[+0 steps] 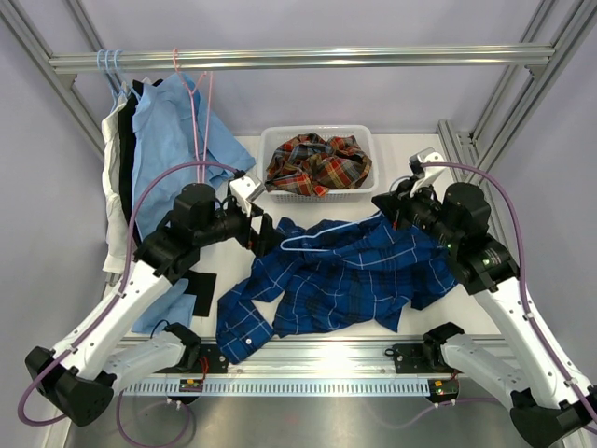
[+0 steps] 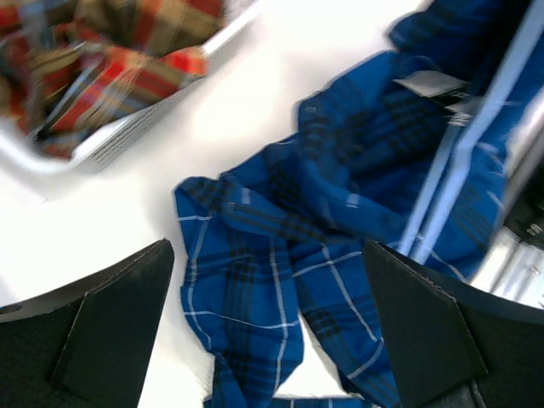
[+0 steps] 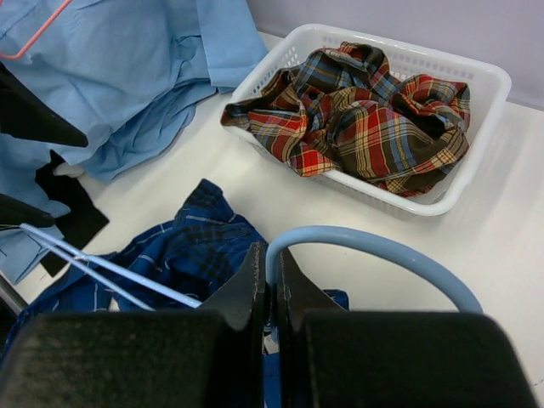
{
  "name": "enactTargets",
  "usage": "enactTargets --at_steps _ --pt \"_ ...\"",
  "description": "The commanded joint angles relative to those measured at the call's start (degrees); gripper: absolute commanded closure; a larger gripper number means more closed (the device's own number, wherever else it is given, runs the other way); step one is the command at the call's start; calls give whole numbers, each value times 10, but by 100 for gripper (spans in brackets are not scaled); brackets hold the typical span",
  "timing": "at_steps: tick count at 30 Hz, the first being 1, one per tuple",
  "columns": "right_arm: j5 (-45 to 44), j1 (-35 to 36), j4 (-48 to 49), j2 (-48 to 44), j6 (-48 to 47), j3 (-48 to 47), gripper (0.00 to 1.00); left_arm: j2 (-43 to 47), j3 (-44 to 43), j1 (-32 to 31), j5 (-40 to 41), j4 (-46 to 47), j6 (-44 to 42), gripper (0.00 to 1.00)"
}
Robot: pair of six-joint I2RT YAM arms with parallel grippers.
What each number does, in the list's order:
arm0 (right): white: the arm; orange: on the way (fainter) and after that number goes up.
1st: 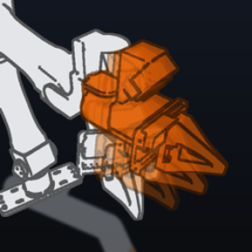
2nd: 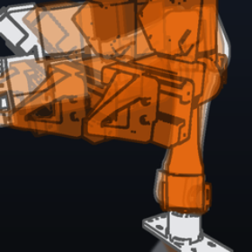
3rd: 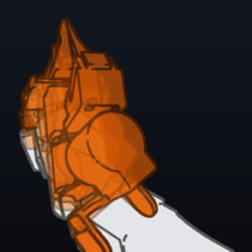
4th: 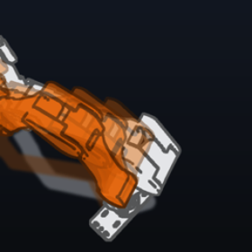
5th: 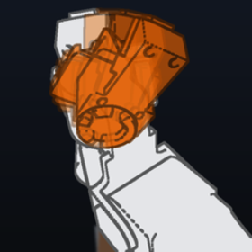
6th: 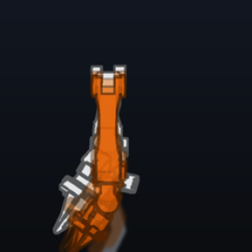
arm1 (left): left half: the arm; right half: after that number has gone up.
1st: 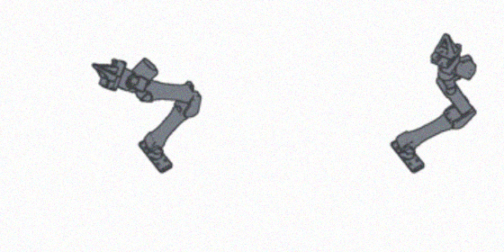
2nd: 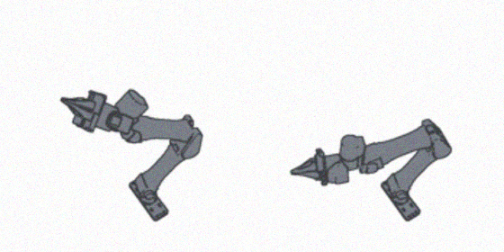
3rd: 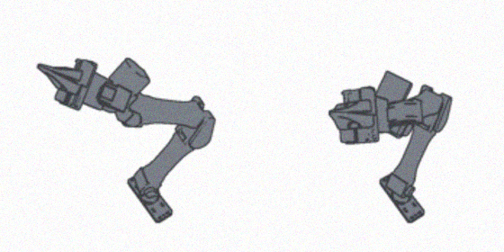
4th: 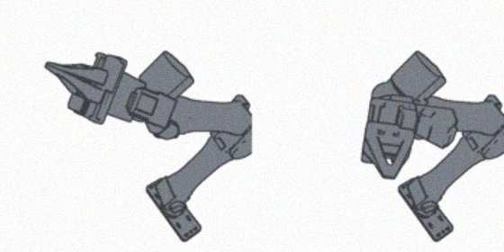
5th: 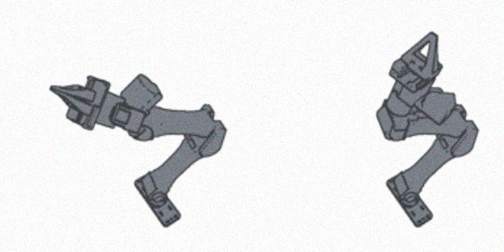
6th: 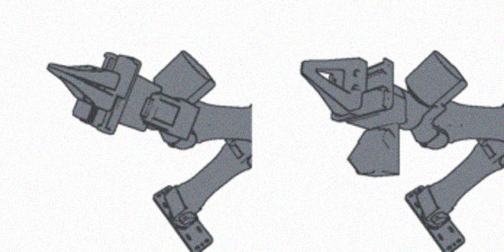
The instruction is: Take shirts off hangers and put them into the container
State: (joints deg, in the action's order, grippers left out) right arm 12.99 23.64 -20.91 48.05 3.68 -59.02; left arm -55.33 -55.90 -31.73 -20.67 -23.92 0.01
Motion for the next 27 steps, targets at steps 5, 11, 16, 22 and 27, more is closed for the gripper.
enactTargets --at_steps 5,11,16,22,27 --pt "41 -3 21 20 -23 -36 100 -30 -99 -1 -183 5 -41 1" --pt "63 -3 31 42 -25 -52 100 -88 -136 -30 -221 -51 -69 3" --pt "71 -4 37 47 -26 -62 100 -119 -137 -52 -192 -105 -96 14" --pt "81 -3 36 50 -25 -63 100 -130 -130 -64 -175 -102 -91 40" --pt "86 -3 34 56 -24 -55 100 -129 -132 -66 -169 -76 -74 100"
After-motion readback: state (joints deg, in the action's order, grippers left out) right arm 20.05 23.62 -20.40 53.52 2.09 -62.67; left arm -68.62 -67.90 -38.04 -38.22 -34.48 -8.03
